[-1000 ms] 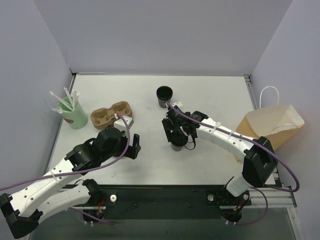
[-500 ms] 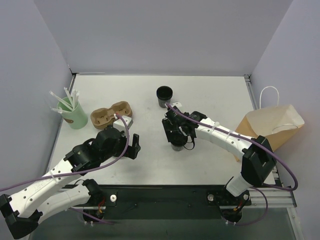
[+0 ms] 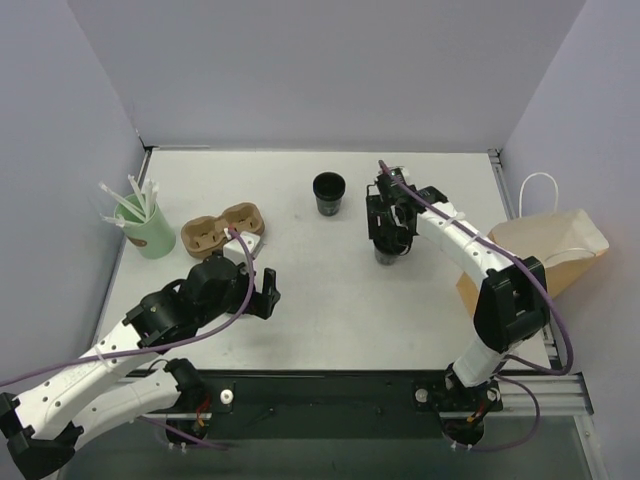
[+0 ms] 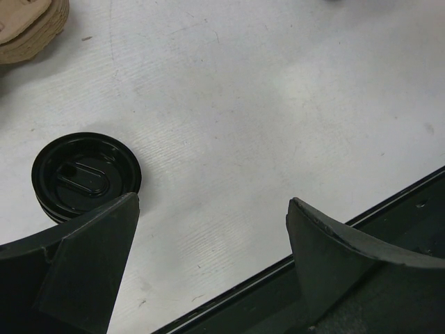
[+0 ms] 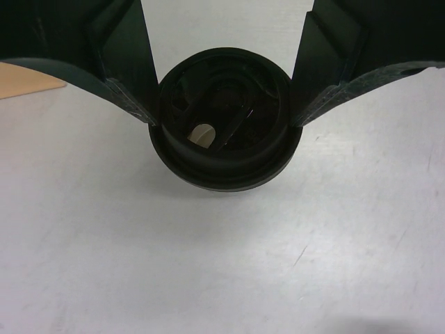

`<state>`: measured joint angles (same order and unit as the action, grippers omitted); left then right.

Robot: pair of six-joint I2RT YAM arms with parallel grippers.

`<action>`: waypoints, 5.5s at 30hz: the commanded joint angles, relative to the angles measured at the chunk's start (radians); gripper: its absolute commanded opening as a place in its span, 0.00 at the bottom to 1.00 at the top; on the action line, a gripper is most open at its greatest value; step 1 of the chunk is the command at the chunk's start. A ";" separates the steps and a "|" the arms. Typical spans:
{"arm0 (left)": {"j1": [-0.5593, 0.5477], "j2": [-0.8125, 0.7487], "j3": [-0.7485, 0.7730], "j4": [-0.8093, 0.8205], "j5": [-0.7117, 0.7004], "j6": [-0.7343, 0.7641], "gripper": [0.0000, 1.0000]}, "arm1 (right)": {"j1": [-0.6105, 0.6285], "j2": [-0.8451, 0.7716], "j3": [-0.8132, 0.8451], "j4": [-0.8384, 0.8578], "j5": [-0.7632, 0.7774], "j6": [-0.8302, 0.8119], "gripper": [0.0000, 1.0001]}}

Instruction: Pack the takeout coffee

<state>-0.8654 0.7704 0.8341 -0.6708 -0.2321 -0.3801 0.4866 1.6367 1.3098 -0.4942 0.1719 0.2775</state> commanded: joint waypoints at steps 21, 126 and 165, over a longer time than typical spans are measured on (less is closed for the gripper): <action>-0.018 -0.039 0.017 0.002 -0.035 0.003 0.97 | -0.154 0.190 0.451 -0.134 -0.084 -0.083 0.82; -0.029 -0.295 0.020 -0.116 -0.417 -0.132 0.97 | 0.446 -0.063 0.365 -0.216 -0.001 0.782 0.02; -0.103 -0.094 0.221 -0.343 -0.559 -0.298 0.97 | 0.402 -0.219 0.439 -0.219 -0.043 0.357 0.75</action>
<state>-0.9634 0.5938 0.9138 -0.9497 -0.7383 -0.6308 0.8894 1.5375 1.6958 -0.6811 0.1154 0.8810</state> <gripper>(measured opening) 0.972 0.733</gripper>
